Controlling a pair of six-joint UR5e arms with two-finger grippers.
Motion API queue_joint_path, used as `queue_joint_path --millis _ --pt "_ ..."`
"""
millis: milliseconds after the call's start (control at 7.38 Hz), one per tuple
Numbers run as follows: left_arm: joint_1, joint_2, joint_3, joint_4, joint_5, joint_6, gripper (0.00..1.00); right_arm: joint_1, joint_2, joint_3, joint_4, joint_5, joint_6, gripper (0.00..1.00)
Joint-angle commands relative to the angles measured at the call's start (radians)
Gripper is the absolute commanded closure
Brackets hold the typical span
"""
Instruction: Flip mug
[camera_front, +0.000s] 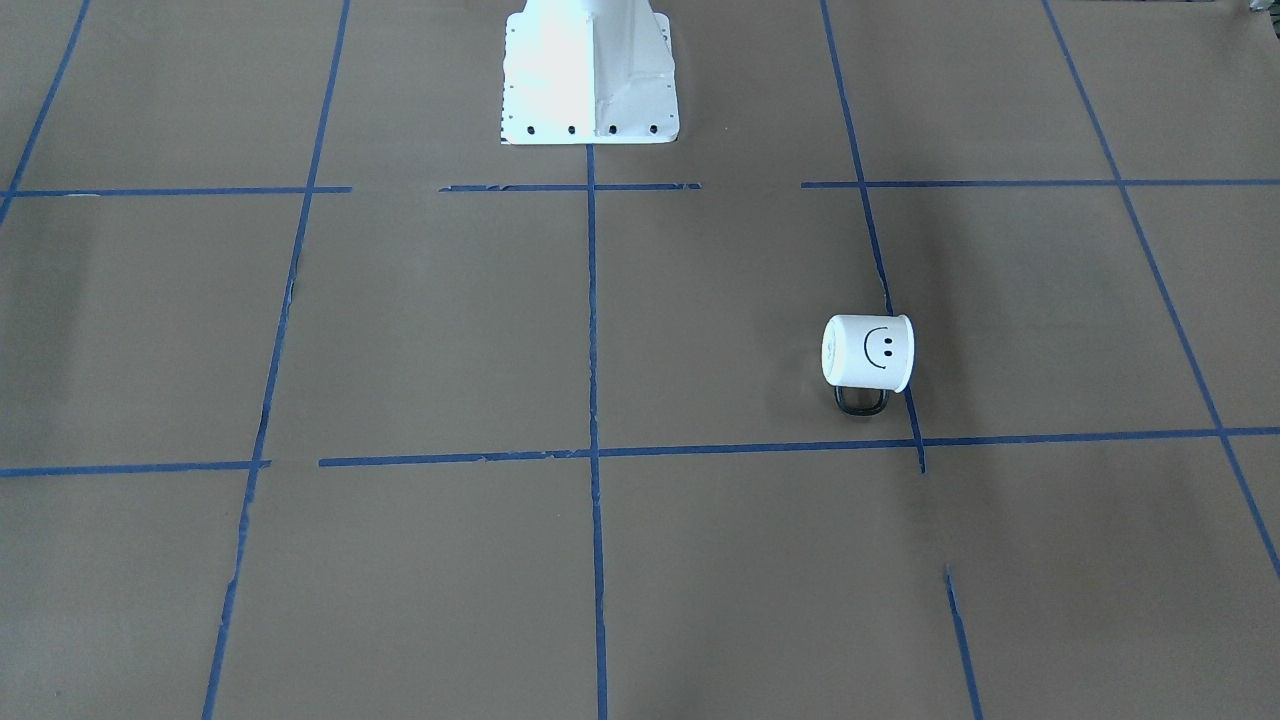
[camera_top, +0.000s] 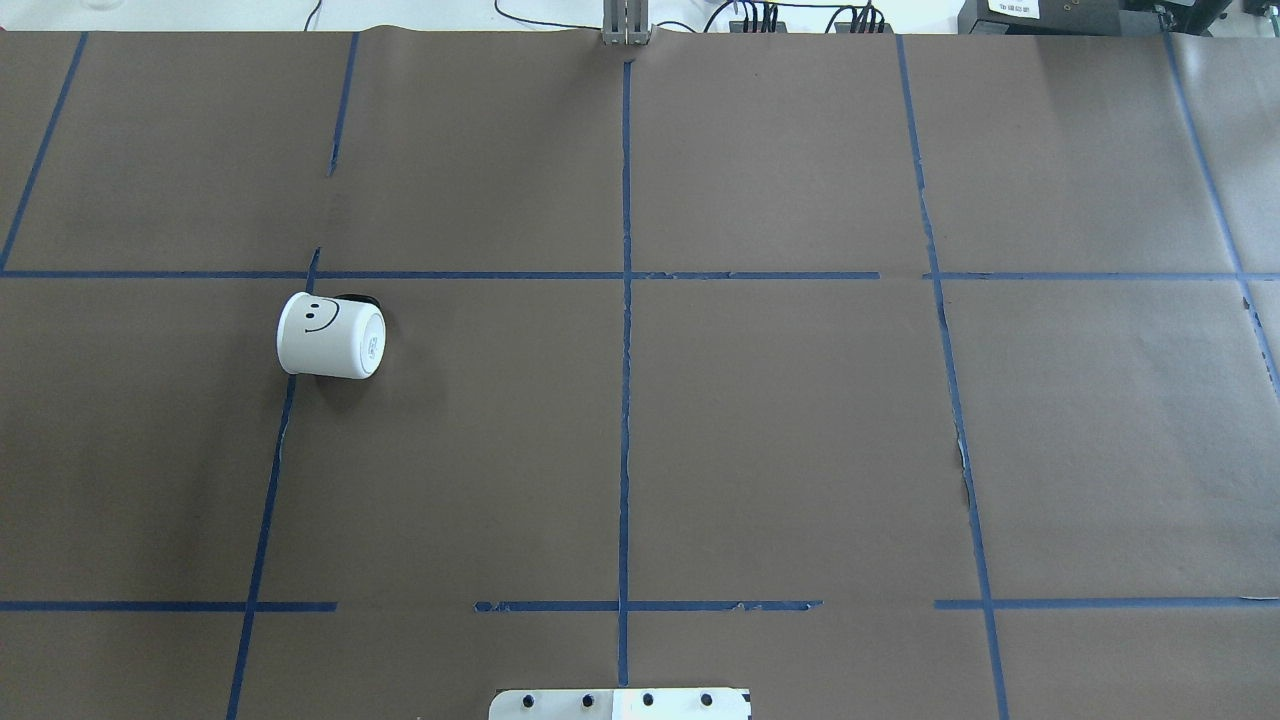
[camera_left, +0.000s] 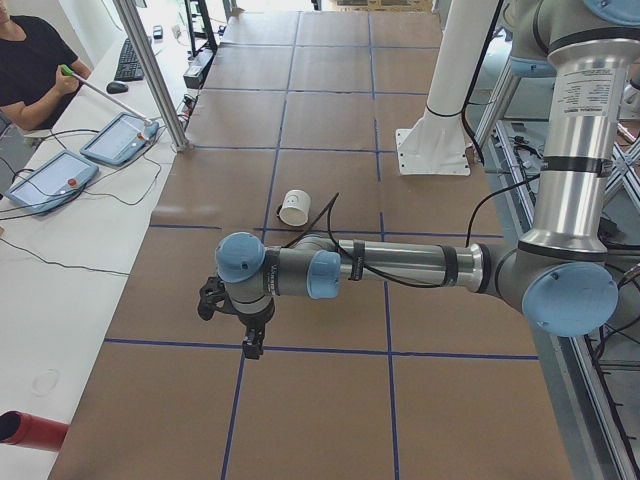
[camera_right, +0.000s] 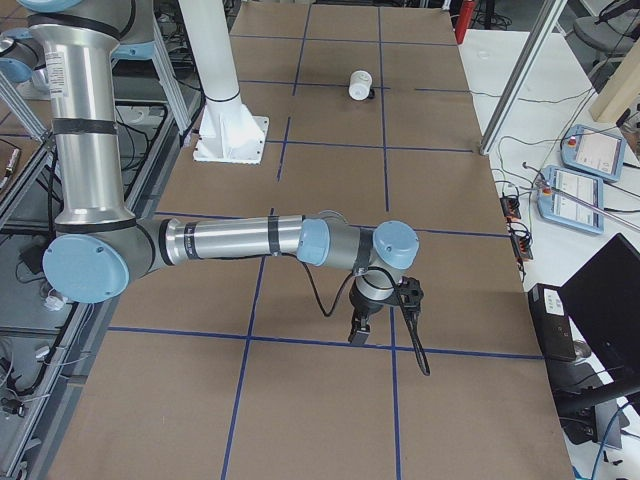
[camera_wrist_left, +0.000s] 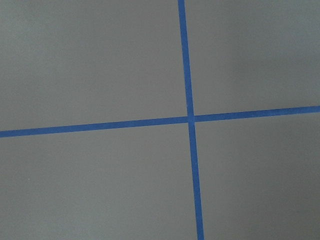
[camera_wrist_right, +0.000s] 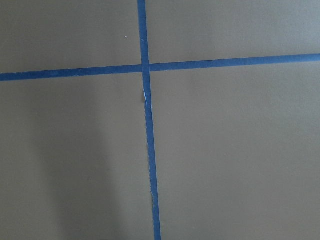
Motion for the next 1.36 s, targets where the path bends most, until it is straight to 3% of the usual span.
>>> queue_joint_path --millis 0,271,407,949,1085,1220 --pt "0.002 -0.011 -0.004 -0.003 -0.004 -0.012 0.00 0.000 0.001 0.000 0.000 0.000 0.000 0.00" --pt "0.024 -0.066 -0.002 -0.079 -0.006 -0.011 0.00 0.000 -0.001 0.000 0.000 0.000 0.000 0.00" --pt "0.085 -0.069 0.002 -0.223 -0.006 -0.027 0.00 0.000 0.001 0.000 0.000 0.000 0.000 0.00" --pt "0.263 -0.075 0.005 -0.592 0.002 -0.400 0.00 0.000 -0.001 0.000 0.000 0.000 0.000 0.00" --pt "0.304 -0.075 0.048 -0.696 0.002 -0.420 0.00 0.000 0.001 0.000 0.000 0.000 0.000 0.00" --pt "0.327 -0.078 0.064 -0.805 0.000 -0.555 0.00 0.000 0.001 0.000 0.000 0.000 0.000 0.00"
